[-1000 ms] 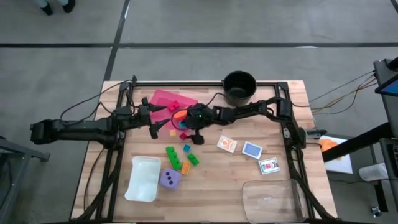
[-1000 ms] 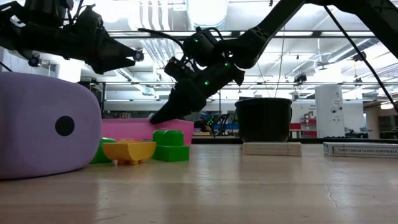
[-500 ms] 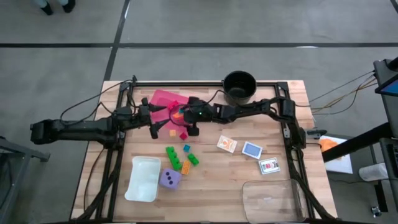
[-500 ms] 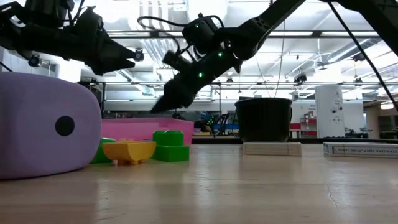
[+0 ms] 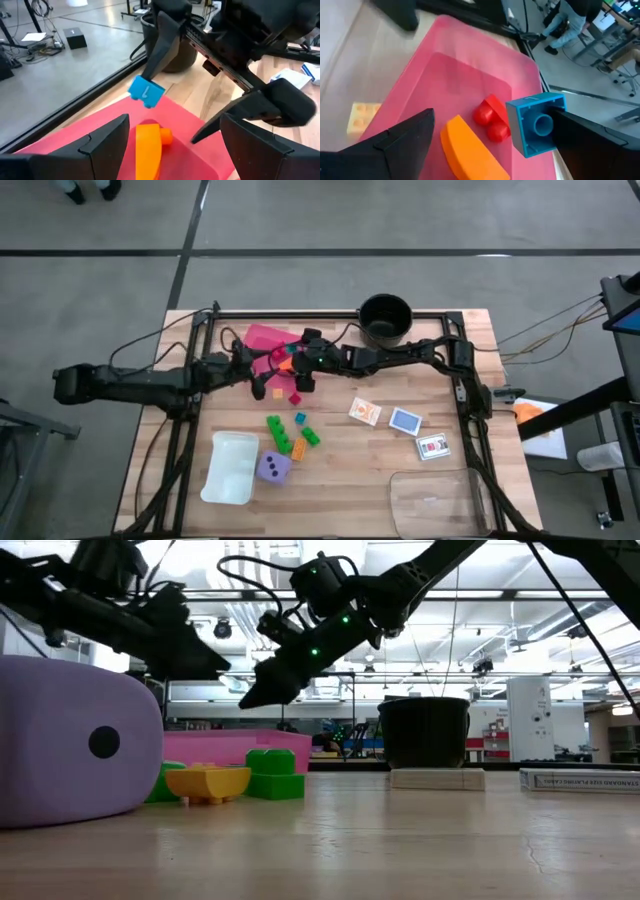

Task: Pick & Place Toys
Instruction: Put the bottom blue game piece into the red bin, then put the right green game piece into the red bin

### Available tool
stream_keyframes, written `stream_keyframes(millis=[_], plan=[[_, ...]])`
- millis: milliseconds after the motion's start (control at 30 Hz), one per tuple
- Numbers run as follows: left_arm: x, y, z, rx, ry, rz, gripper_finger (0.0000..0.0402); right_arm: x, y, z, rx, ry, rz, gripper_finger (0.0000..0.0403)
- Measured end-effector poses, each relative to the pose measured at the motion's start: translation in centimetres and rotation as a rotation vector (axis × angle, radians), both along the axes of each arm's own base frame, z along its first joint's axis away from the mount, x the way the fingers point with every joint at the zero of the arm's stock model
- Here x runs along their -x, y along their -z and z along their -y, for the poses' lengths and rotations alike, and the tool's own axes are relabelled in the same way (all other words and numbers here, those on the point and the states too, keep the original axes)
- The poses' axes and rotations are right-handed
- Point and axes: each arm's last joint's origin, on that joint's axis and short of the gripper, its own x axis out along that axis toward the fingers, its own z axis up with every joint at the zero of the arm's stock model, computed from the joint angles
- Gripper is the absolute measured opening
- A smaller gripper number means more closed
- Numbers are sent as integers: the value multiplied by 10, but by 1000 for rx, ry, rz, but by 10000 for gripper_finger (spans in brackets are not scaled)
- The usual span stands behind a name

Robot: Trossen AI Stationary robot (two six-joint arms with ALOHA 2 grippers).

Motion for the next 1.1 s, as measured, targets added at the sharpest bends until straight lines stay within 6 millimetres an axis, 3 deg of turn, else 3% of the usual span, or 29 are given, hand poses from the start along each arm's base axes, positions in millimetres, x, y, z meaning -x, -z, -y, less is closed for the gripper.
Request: stream_keyframes(millis=[667, 900, 1100], plan=[[-33, 3, -13, -5, -216, 1, 315, -5, -2, -18, -55, -61, 59, 381], [-29, 14, -16, -28, -341, -99, 315, -5, -2, -21, -34, -47, 52, 381], [-22, 6, -15, -42, -348, -95, 315, -5, -2, -20, -33, -46, 50, 381]])
